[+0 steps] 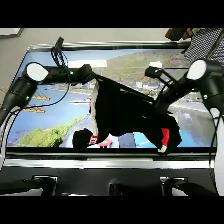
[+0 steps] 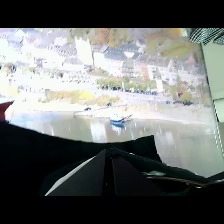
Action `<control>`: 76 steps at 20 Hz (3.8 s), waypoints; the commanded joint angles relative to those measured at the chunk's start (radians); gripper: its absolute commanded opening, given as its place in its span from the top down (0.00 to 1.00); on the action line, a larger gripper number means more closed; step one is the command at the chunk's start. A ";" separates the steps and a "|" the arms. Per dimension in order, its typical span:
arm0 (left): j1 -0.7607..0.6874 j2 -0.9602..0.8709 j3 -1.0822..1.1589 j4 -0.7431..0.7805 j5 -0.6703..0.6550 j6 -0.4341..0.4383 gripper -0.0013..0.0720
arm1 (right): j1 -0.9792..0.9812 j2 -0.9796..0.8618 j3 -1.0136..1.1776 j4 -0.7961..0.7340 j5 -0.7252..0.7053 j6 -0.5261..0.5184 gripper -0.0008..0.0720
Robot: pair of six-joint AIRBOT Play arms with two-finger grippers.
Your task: Fold the clothes and pants, and hang the long-sleeved shirts on hangers.
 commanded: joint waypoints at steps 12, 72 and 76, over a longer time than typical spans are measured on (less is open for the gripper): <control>-0.270 -0.071 0.060 0.041 -0.007 -0.001 0.95 | 0.156 0.100 0.019 -0.101 -0.217 0.148 0.93; 0.042 0.373 -0.158 -0.058 -0.345 1.192 0.95 | -0.247 0.415 0.006 0.011 -0.177 0.141 0.32; 0.003 0.449 -0.158 -0.058 -0.345 1.192 0.95 | -0.410 0.381 -0.081 0.311 -0.157 -0.075 0.23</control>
